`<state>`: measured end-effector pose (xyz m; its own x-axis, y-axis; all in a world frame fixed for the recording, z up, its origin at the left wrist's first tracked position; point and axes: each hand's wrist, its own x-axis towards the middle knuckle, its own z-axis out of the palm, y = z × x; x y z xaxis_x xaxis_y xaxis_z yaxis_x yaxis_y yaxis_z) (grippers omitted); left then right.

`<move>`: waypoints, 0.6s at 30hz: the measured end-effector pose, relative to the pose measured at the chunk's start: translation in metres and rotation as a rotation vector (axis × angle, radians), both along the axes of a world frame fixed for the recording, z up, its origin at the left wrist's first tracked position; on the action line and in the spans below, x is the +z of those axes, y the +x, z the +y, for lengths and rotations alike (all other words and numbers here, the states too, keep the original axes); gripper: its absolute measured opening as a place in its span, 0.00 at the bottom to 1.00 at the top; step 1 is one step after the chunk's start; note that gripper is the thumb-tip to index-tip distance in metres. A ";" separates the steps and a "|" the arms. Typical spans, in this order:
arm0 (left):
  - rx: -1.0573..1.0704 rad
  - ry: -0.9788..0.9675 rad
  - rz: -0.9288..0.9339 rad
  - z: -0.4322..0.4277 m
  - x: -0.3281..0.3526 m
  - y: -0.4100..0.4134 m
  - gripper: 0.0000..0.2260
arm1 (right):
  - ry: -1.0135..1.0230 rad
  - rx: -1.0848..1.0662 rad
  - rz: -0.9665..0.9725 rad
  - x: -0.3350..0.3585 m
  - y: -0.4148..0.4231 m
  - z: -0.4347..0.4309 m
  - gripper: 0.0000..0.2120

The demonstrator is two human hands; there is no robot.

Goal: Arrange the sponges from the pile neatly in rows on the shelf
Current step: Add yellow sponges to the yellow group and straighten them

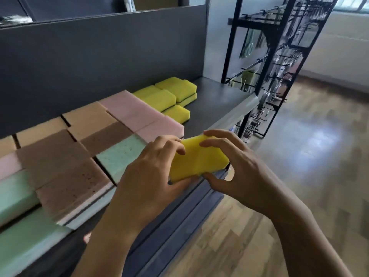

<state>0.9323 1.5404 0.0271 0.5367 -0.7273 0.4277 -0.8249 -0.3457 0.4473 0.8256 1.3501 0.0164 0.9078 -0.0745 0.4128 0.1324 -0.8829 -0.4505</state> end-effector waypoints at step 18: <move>0.127 0.020 0.045 -0.075 -0.003 0.096 0.32 | -0.172 0.225 0.032 0.011 0.130 -0.093 0.25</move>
